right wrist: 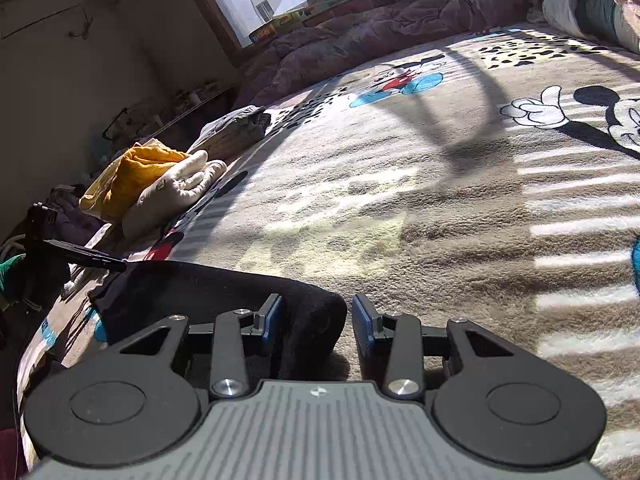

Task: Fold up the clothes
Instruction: 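Close the left tool on the black garment's edge, then lift the garment edge with the left tool while the right tool grips the other end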

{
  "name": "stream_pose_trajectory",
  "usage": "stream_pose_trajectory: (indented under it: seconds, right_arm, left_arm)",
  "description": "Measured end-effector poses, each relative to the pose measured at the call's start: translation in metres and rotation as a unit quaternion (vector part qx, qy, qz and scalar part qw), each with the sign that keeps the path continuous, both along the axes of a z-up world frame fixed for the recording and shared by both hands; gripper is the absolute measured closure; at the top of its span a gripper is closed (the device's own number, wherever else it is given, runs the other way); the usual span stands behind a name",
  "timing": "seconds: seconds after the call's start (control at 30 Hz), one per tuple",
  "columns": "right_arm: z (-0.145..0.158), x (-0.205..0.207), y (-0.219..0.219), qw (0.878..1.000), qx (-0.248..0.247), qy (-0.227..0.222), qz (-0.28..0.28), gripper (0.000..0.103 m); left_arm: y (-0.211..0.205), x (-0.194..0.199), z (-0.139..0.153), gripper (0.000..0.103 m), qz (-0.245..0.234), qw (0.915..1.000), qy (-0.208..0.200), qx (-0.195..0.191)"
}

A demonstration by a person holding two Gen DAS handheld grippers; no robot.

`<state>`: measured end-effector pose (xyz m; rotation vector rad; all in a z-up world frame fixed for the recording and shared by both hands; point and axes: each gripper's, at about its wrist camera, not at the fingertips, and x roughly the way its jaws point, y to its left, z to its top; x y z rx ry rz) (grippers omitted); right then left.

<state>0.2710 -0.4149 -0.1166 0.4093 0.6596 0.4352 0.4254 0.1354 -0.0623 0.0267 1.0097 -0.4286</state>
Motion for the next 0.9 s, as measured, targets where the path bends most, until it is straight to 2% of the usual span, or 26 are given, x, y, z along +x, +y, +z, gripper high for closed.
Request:
stream_pose_trajectory:
  seconds: [0.03, 0.13, 0.23, 0.43, 0.7, 0.8, 0.9]
  right_arm:
    - [0.000, 0.000, 0.000, 1.000, 0.000, 0.000, 0.001, 0.069]
    - [0.003, -0.001, 0.005, 1.000, -0.013, -0.007, 0.010, 0.078]
    - [0.007, -0.004, 0.006, 1.000, -0.014, -0.016, 0.010, 0.081]
    - [0.020, -0.016, 0.004, 0.999, -0.006, -0.045, 0.006, 0.084]
    - [0.050, -0.064, 0.009, 0.994, -0.015, -0.110, 0.006, 0.084]
    - [0.060, -0.088, 0.015, 0.989, -0.036, -0.143, 0.008, 0.084]
    - [0.069, -0.117, 0.026, 0.979, -0.079, -0.185, 0.015, 0.084]
  left_arm:
    - [0.003, 0.002, -0.001, 0.051, 0.002, 0.9999, 0.004, -0.011]
    - [0.005, 0.005, 0.002, 0.063, 0.003, 0.9996, 0.011, -0.025]
    - [0.002, 0.001, 0.008, 0.095, -0.010, 0.9997, 0.006, -0.020]
    - [-0.004, -0.023, 0.032, 0.097, -0.020, 0.9992, -0.034, -0.005]
    - [-0.012, -0.103, 0.072, 0.098, -0.040, 0.9923, -0.117, 0.005]
    - [-0.009, -0.141, 0.077, 0.098, -0.036, 0.9887, -0.145, 0.003]
    - [-0.005, -0.180, 0.079, 0.098, -0.034, 0.9843, -0.173, 0.004]
